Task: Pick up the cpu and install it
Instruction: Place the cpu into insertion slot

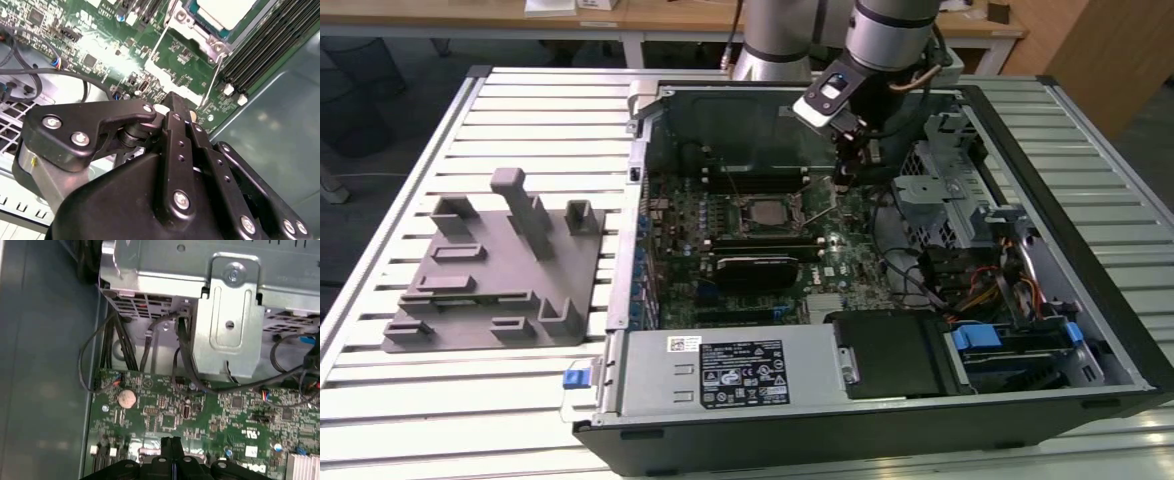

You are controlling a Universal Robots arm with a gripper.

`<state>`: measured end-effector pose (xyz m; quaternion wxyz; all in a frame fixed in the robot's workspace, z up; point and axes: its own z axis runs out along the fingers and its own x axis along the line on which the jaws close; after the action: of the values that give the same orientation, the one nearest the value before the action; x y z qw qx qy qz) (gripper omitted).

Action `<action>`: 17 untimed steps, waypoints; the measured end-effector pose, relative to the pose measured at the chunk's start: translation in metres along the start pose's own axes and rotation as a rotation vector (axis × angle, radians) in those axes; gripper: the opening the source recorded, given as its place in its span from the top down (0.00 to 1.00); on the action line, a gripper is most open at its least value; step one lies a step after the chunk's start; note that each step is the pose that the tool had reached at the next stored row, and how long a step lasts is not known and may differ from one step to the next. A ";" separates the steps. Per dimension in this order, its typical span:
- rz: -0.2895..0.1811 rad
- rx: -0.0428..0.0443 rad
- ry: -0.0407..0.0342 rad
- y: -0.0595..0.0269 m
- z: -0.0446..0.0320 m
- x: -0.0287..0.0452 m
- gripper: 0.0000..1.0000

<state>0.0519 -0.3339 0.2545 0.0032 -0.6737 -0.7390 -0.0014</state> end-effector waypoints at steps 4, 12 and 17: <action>0.000 0.0006 0.0002 0.0060 0.0035 0.0001 0.89; 0.000 0.0008 0.0003 0.0071 0.0123 0.0001 0.89; 0.000 0.0013 0.0010 -0.0026 0.0127 0.0011 0.89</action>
<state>0.0492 -0.3330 0.2418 0.0040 -0.6736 -0.7391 -0.0012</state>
